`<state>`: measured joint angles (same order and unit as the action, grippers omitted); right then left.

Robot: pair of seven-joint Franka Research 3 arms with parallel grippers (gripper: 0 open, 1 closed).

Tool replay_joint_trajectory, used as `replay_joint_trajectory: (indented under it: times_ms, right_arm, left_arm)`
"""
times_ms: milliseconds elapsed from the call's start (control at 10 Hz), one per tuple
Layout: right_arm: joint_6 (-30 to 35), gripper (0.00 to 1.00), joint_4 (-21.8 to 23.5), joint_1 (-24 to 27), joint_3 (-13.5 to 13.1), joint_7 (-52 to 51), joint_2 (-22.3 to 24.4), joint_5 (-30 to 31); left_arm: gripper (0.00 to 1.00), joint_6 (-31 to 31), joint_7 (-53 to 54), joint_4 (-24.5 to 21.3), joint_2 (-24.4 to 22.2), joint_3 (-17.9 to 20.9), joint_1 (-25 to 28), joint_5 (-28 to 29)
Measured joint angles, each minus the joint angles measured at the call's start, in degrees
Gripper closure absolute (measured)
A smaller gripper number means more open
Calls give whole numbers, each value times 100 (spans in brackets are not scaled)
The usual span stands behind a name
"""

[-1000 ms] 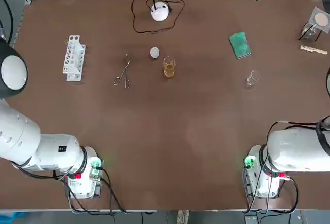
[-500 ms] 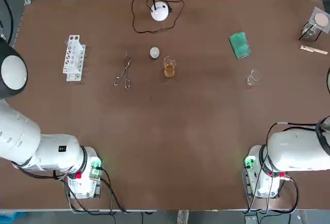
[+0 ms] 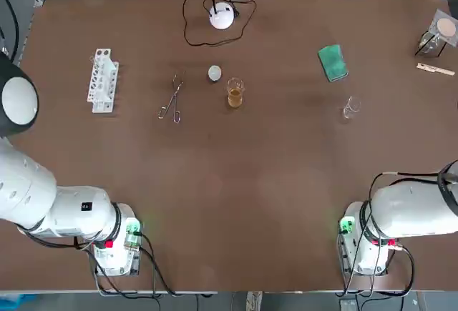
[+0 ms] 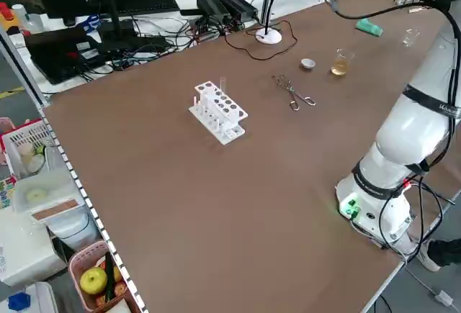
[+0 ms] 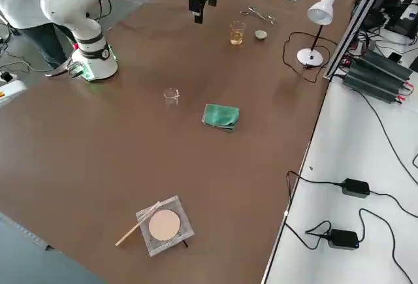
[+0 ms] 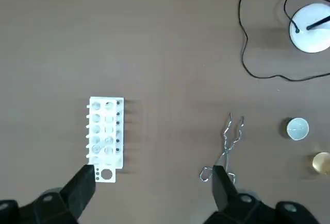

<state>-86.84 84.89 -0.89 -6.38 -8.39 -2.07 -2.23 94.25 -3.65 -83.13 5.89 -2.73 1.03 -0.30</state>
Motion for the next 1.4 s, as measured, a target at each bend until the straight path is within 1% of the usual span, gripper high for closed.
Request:
replay_joint_trajectory:
  times_ms: [300,600,1000,1400]
  right_arm:
    - [53,0,0,61,32,114,-9,0]
    - [54,0,9,191,214,123,-17,0]
    - [42,0,32,119,308,127,-71,0]
    - [7,0,40,118,312,132,-80,0]
  left_arm:
    - [0,0,0,0,0,-1,-1,0]
    - [0,-8,0,-5,6,-5,-9,0]
    - [0,-34,23,-17,14,-8,-11,0]
    - [0,-36,24,-17,15,-11,-17,0]
